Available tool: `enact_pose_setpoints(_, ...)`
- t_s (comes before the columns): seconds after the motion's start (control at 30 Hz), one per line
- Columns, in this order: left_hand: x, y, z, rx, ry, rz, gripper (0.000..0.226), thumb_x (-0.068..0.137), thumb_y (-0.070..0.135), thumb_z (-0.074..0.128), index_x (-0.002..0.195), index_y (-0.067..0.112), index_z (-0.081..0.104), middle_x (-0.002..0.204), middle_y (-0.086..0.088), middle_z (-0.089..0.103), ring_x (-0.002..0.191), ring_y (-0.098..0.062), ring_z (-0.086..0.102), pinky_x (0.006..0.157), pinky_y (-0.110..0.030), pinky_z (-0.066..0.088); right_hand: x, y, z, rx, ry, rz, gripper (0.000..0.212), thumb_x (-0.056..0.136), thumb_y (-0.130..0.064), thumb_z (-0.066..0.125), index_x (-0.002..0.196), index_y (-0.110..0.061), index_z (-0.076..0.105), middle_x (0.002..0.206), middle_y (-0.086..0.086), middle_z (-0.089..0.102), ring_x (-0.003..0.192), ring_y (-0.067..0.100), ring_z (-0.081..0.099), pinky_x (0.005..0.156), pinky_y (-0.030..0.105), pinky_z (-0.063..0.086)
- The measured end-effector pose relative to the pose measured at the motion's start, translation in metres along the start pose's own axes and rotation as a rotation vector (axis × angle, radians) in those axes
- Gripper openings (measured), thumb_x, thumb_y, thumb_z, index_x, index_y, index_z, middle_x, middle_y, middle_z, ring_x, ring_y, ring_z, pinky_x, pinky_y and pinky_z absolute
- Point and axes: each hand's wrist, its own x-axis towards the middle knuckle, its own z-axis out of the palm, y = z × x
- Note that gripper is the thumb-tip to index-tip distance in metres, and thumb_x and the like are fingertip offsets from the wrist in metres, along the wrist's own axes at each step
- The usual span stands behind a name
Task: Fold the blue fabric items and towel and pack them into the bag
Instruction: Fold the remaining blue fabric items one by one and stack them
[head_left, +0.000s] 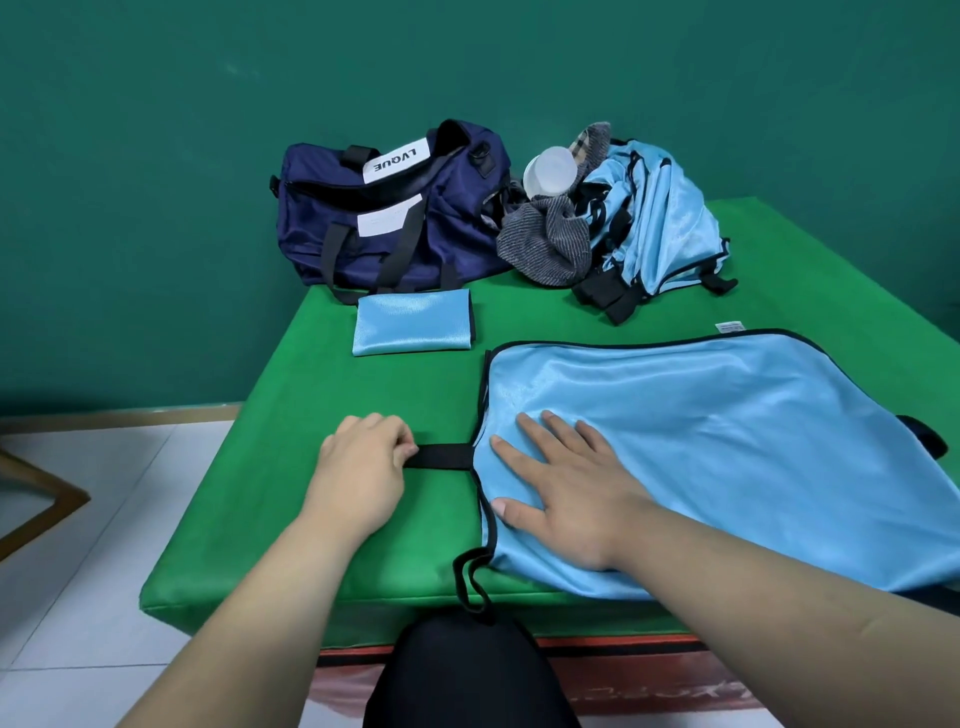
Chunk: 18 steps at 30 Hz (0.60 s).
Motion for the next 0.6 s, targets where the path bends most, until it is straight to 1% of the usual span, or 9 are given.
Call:
enact_pose_setpoints(0.17, -0.007, 0.002, 0.001, -0.067, 0.016, 0.018, 0.006, 0.096, 0.037, 0.058, 0.093, 0.034, 0.063, 0.095, 0.015, 0.055, 0.1, -0.017, 0.044, 0.084, -0.036, 0.032, 0.002, -0.002, -0.013, -0.035, -0.1, -0.009, 0.078, 0.089, -0.078, 0.016, 0.155, -0.045, -0.01, 0.166, 0.003, -0.015, 0.152, 0.024, -0.02, 0.122, 0.051, -0.007)
enact_pose_setpoints(0.27, -0.02, 0.009, 0.002, -0.117, 0.018, 0.024, 0.015, 0.097, 0.04, 0.056, 0.108, 0.035, 0.066, 0.101, 0.016, 0.056, 0.108, -0.015, 0.045, 0.091, -0.036, 0.032, -0.002, -0.017, -0.014, -0.016, -0.078, 0.017, 0.074, 0.096, -0.067, 0.022, 0.158, -0.036, -0.002, 0.167, 0.005, -0.009, 0.152, 0.026, -0.015, 0.122, 0.054, -0.006)
enact_pose_setpoints(0.33, -0.033, 0.014, -0.002, -0.255, 0.024, -0.025, 0.023, 0.098, 0.039, 0.053, 0.118, 0.033, 0.063, 0.108, 0.016, 0.057, 0.113, -0.014, 0.046, 0.101, -0.04, 0.034, -0.007, -0.027, -0.007, 0.038, -0.052, 0.053, 0.069, 0.1, -0.059, 0.021, 0.159, -0.031, -0.001, 0.167, 0.004, -0.011, 0.152, 0.025, -0.016, 0.122, 0.053, -0.006)
enact_pose_setpoints(0.37, -0.041, 0.017, -0.005, -0.364, 0.041, -0.05, 0.026, 0.097, 0.042, 0.053, 0.119, 0.031, 0.061, 0.109, 0.016, 0.057, 0.113, -0.013, 0.048, 0.104, -0.042, 0.036, -0.01, -0.03, -0.002, 0.054, -0.034, 0.066, 0.067, 0.101, -0.057, 0.02, 0.159, -0.03, -0.002, 0.167, 0.003, -0.011, 0.152, 0.025, -0.016, 0.122, 0.053, -0.007)
enact_pose_setpoints(0.4, -0.052, 0.02, -0.01, -0.448, 0.058, -0.056, 0.029, 0.094, 0.048, 0.053, 0.115, 0.031, 0.06, 0.108, 0.016, 0.057, 0.112, -0.012, 0.049, 0.103, -0.042, 0.039, -0.011, -0.032, 0.001, 0.055, -0.014, 0.073, 0.066, 0.102, -0.056, 0.019, 0.159, -0.03, -0.002, 0.167, 0.003, -0.012, 0.152, 0.025, -0.017, 0.122, 0.053, -0.008)
enact_pose_setpoints(0.43, -0.064, 0.024, -0.015, -0.473, 0.054, -0.035, 0.034, 0.089, 0.058, 0.05, 0.109, 0.032, 0.058, 0.106, 0.017, 0.056, 0.109, -0.01, 0.049, 0.101, -0.04, 0.04, -0.011, -0.032, 0.003, 0.051, 0.002, 0.075, 0.066, 0.102, -0.056, 0.018, 0.159, -0.03, -0.002, 0.167, 0.003, -0.012, 0.152, 0.025, -0.017, 0.122, 0.053, -0.008)
enact_pose_setpoints(0.47, -0.076, 0.029, -0.02, -0.437, 0.019, 0.005, 0.039, 0.083, 0.066, 0.047, 0.104, 0.035, 0.056, 0.103, 0.019, 0.055, 0.106, -0.008, 0.049, 0.097, -0.037, 0.041, -0.011, -0.031, 0.005, 0.046, 0.013, 0.075, 0.066, 0.102, -0.056, 0.018, 0.159, -0.03, -0.003, 0.167, 0.003, -0.012, 0.152, 0.025, -0.017, 0.122, 0.053, -0.008)
enact_pose_setpoints(0.53, -0.096, 0.041, -0.028, -0.259, -0.089, 0.094, 0.045, 0.072, 0.076, 0.047, 0.097, 0.04, 0.053, 0.096, 0.023, 0.053, 0.099, -0.003, 0.05, 0.09, -0.031, 0.039, -0.011, -0.03, 0.006, 0.046, 0.028, 0.075, 0.067, 0.101, -0.057, 0.017, 0.159, -0.03, -0.002, 0.167, 0.003, -0.011, 0.152, 0.025, -0.016, 0.122, 0.053, -0.009)
enact_pose_setpoints(0.6, -0.106, 0.05, -0.032, -0.076, -0.162, 0.162, 0.048, 0.068, 0.077, 0.047, 0.097, 0.04, 0.056, 0.09, 0.022, 0.053, 0.093, -0.001, 0.049, 0.087, -0.028, 0.038, -0.011, -0.03, 0.007, 0.05, 0.033, 0.076, 0.067, 0.101, -0.057, 0.018, 0.159, -0.03, -0.002, 0.167, 0.003, -0.01, 0.152, 0.025, -0.015, 0.122, 0.053, -0.008)
